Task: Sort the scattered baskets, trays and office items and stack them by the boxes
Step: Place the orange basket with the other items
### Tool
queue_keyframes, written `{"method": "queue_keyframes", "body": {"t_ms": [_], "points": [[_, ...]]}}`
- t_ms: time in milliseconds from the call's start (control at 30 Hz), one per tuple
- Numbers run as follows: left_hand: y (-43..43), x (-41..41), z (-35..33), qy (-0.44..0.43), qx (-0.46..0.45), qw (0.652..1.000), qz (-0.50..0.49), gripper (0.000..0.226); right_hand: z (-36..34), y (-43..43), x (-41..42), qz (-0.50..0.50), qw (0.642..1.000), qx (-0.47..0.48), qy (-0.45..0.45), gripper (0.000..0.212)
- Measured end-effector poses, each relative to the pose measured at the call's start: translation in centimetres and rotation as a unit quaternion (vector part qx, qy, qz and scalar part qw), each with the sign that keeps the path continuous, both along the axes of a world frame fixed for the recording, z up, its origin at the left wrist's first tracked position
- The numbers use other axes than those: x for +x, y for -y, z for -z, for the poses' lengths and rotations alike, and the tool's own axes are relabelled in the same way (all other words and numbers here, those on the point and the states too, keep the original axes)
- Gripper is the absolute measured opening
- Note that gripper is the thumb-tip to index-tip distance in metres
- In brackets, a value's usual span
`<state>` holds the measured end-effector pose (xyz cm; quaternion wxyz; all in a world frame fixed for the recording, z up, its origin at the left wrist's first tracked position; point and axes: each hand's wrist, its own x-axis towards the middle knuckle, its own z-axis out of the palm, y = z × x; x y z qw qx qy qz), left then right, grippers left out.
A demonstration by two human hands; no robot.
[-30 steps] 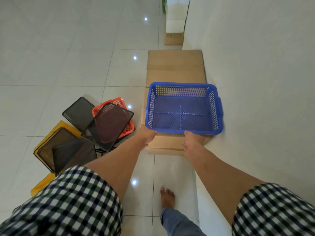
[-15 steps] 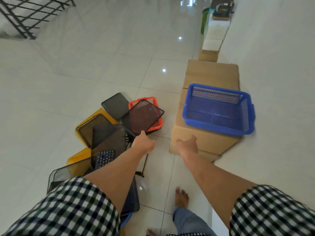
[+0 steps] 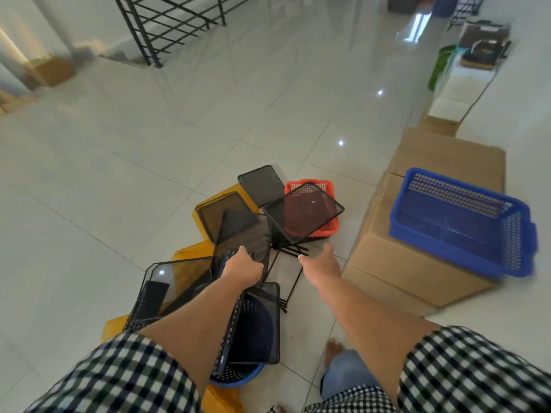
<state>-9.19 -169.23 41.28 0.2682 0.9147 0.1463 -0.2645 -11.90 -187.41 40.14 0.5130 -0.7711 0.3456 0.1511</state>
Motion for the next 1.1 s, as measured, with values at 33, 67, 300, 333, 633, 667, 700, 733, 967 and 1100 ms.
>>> {"method": "queue_keyframes", "body": {"t_ms": [33,67,300,333,633,667,700,733,967,1100], "points": [[0.1,0.3,0.3,-0.004,-0.001,1.0,-0.001,0.079,0.1,0.0,0.4,-0.005,1.0,-0.001,0.0,0.084],[0.3,0.8,0.7,-0.008,-0.002,1.0,-0.001,0.08,0.3,0.2,1.0,-0.01,1.0,-0.002,-0.002,0.084],[4.7,8.1,4.1,-0.03,-0.014,0.999,-0.007,0.081,3.4,3.9,8.5,-0.02,0.999,-0.007,-0.027,0.08],[5.4,9.6,4.8,-0.038,-0.014,0.999,-0.011,0.081,4.0,4.5,10.1,-0.019,0.999,-0.005,-0.032,0.079],[11.8,24.0,13.4,-0.11,-0.021,0.992,-0.064,0.075,11.8,10.6,24.8,0.021,0.992,0.03,-0.121,0.065],[12.1,25.2,14.6,-0.119,-0.023,0.989,-0.083,0.077,13.0,11.0,26.1,0.037,0.99,0.036,-0.133,0.062],[12.3,26.2,15.9,-0.132,-0.026,0.986,-0.102,0.078,14.2,11.2,27.2,0.055,0.986,0.04,-0.15,0.058],[12.4,27.2,17.3,-0.143,-0.027,0.982,-0.121,0.077,15.6,11.3,28.3,0.076,0.982,0.045,-0.168,0.055],[11.9,31.6,29.3,-0.19,-0.044,0.948,-0.252,0.074,27.5,10.6,33.7,0.247,0.926,0.118,-0.259,0.051],[12.1,31.9,36.2,-0.205,-0.033,0.938,-0.276,0.057,34.2,11.0,34.9,0.342,0.887,0.133,-0.281,0.045]]}}
